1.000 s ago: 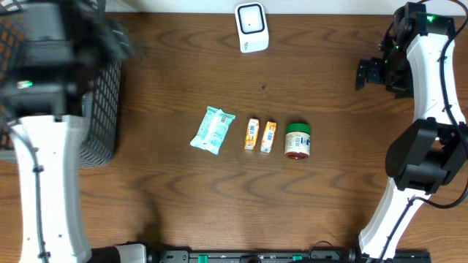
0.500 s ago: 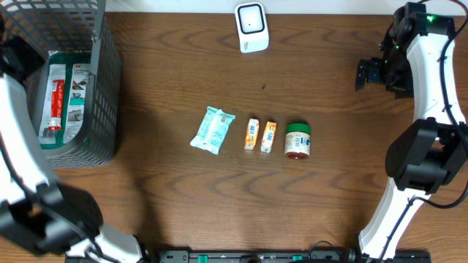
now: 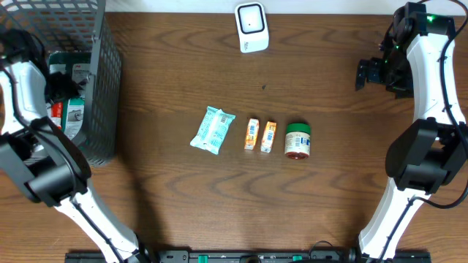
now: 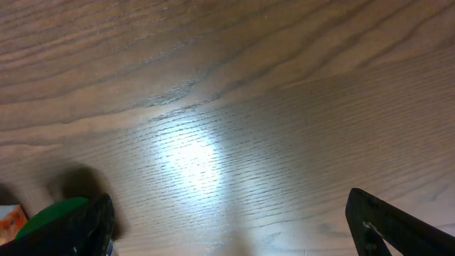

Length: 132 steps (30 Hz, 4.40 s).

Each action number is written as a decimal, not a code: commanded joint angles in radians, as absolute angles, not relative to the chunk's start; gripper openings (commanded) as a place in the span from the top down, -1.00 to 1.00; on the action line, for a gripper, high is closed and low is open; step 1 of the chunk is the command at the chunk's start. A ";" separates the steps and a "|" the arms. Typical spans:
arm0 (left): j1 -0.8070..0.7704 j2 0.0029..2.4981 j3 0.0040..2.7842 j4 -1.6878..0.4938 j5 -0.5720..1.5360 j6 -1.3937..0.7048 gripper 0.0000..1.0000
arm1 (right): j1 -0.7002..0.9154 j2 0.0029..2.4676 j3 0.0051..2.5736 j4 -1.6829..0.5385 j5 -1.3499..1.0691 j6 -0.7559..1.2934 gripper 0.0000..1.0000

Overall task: Scan the item barcode
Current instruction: 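Move the left gripper back into the grey basket, then grasp a red stick packet in the basket with the left gripper, then carry the red packet to the row and set it beside the wipes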

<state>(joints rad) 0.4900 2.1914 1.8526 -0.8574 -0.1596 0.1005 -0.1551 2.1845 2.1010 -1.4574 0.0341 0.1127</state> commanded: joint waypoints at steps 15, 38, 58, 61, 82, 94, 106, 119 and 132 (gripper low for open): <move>0.589 2.268 1.859 -0.850 0.098 0.255 -0.96 | -0.155 2.186 2.112 -1.457 0.040 0.107 -0.98; 0.630 2.307 1.702 -0.810 0.125 0.317 -0.96 | -0.156 2.186 2.112 -1.457 0.040 0.107 -0.98; 0.630 2.310 1.693 -0.807 0.493 0.318 -0.51 | -0.156 2.186 2.112 -1.457 0.040 0.107 -0.99; 0.630 2.310 1.693 -0.801 0.493 0.317 -0.69 | -0.156 2.186 2.112 -1.457 0.040 0.107 -0.98; 0.545 2.312 1.687 -0.802 0.593 0.317 -0.63 | -0.156 2.186 2.112 -1.457 0.040 0.107 -0.99; 0.549 2.272 1.700 -0.812 0.700 0.317 -0.50 | -0.156 2.186 2.112 -1.457 0.040 0.107 -0.98; 0.553 2.265 1.712 -0.805 0.701 0.312 0.85 | -0.156 2.186 2.112 -1.457 0.040 0.107 -0.98; 0.616 1.986 1.766 -0.742 0.683 0.152 0.85 | -0.155 2.186 2.112 -1.457 0.040 0.107 -0.98; 0.619 1.602 1.765 -0.645 0.606 0.064 0.86 | -0.155 2.186 2.112 -1.457 0.040 0.107 -0.98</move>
<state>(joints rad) 0.6189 1.6817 1.7493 -0.6491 0.6250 0.0982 -0.1551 2.1845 2.1010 -1.4574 0.0345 0.1131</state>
